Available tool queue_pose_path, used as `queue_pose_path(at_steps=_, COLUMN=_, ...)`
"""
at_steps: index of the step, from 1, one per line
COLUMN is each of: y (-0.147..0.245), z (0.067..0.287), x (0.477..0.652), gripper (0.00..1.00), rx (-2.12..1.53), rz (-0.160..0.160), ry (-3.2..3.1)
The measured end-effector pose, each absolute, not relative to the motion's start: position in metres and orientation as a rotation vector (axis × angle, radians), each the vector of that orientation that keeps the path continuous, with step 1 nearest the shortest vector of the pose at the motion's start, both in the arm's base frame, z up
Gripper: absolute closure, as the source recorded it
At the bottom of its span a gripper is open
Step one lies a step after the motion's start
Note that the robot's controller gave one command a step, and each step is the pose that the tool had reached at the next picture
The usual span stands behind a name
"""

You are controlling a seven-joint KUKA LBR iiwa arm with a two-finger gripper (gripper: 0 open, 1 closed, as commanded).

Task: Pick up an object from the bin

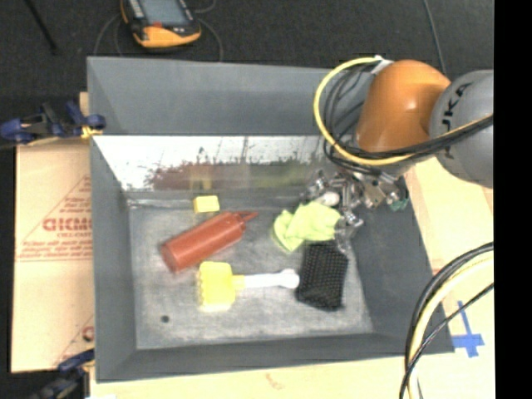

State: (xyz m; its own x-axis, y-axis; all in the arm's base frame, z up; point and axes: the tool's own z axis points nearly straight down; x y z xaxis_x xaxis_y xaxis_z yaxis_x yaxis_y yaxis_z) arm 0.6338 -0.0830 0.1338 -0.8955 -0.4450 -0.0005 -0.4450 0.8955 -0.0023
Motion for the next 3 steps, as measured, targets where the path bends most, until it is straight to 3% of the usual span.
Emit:
queue_pose_path(at_steps=1, y=-0.08, z=0.136, x=0.635, gripper=0.0, rx=-0.72, rz=-0.002, ry=3.053)
queue_pose_path(at_steps=2, y=-0.111, z=0.081, x=0.636, gripper=1.0, rx=-0.64, rz=-0.013, ry=3.081)
queue_pose_path(at_steps=3, y=-0.111, z=0.081, x=0.636, gripper=1.0, rx=-0.64, rz=-0.013, ry=3.081)
